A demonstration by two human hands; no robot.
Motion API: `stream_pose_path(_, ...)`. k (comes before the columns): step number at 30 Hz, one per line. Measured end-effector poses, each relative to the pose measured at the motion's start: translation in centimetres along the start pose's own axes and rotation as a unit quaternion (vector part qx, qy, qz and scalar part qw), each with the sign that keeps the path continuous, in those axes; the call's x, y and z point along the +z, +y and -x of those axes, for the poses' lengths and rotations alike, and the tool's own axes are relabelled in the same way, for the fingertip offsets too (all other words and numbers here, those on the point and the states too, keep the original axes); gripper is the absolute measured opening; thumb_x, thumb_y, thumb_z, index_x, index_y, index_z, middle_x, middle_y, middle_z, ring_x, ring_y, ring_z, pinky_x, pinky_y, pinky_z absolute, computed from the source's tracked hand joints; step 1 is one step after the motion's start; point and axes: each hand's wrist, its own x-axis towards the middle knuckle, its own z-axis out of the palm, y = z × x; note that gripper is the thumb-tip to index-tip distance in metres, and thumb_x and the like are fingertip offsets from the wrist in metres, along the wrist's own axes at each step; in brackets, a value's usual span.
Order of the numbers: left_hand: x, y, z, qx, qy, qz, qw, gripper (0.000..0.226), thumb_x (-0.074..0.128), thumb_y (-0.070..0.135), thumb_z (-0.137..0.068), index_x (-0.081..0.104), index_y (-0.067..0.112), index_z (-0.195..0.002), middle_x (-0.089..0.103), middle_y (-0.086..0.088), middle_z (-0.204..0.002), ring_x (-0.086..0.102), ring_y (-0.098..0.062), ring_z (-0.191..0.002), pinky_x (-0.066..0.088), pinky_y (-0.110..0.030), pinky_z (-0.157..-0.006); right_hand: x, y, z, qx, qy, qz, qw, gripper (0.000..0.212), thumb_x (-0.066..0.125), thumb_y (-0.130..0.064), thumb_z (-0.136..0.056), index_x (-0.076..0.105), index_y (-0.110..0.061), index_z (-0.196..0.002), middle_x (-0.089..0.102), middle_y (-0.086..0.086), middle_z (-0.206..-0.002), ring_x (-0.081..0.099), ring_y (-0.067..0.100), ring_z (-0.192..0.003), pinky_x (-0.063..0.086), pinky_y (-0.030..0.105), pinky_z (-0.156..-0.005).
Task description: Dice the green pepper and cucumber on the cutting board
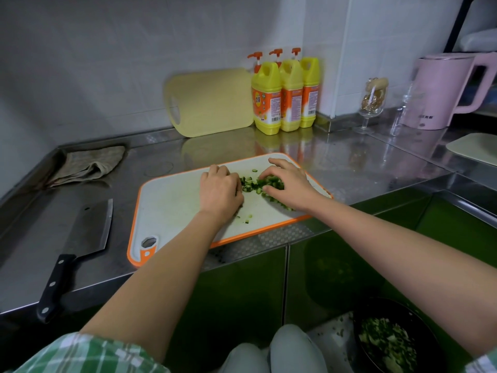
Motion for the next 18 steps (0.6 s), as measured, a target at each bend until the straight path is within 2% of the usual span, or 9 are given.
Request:
stream_pose_path(5,-0.1,0.5,-0.8,0.021,-0.005,0.038,0.999,0.029,0.062,0.024,-0.082,0.067,0.017,-0.110,0.059,-0.008,-0.113,0.047,-0.030,-0.110,0.038,-0.038,-0.087,0.8,-1.1,-0.8,-0.005,-0.014,0.084,0.996,0.010,0.064,-0.031,-0.088,0.069,-0.028,-0.096,0.035,0.003,-0.152,0.025,0.021,-0.142,0.016,0.037,-0.108)
stream_pose_path(9,0.4,0.9,-1.7,0.048,-0.039,0.073,0.995,0.030,0.063,0.031,-0.086,0.068,0.023,-0.115,0.062,-0.001,-0.121,0.046,-0.025,-0.116,0.038,-0.037,-0.091,0.6,-0.4,-0.9,0.020,0.020,0.068,0.997,0.005,0.064,-0.025,-0.084,0.069,-0.025,-0.085,0.044,0.003,-0.143,0.034,0.018,-0.136,0.019,0.034,-0.102)
stream_pose_path(14,0.9,1.3,-2.5,0.041,-0.057,0.055,0.996,0.025,0.063,0.040,-0.088,0.070,0.027,-0.108,0.063,-0.001,-0.114,0.048,-0.025,-0.112,0.039,-0.037,-0.088,0.7,-0.3,-1.4,0.033,0.007,0.059,0.998,0.011,0.065,-0.026,-0.082,0.065,-0.022,-0.092,0.047,0.000,-0.135,0.036,0.016,-0.132,0.022,0.034,-0.098)
stream_pose_path(18,0.9,1.4,-2.8,0.036,-0.056,0.057,0.996,0.022,0.062,0.036,-0.087,0.068,0.024,-0.105,0.061,-0.003,-0.109,0.047,-0.026,-0.112,0.037,-0.035,-0.086,0.8,0.4,-1.8,0.028,0.018,0.017,0.999,0.014,0.056,-0.022,-0.089,0.064,-0.023,-0.100,0.050,-0.002,-0.127,0.041,0.017,-0.127,0.025,0.034,-0.094)
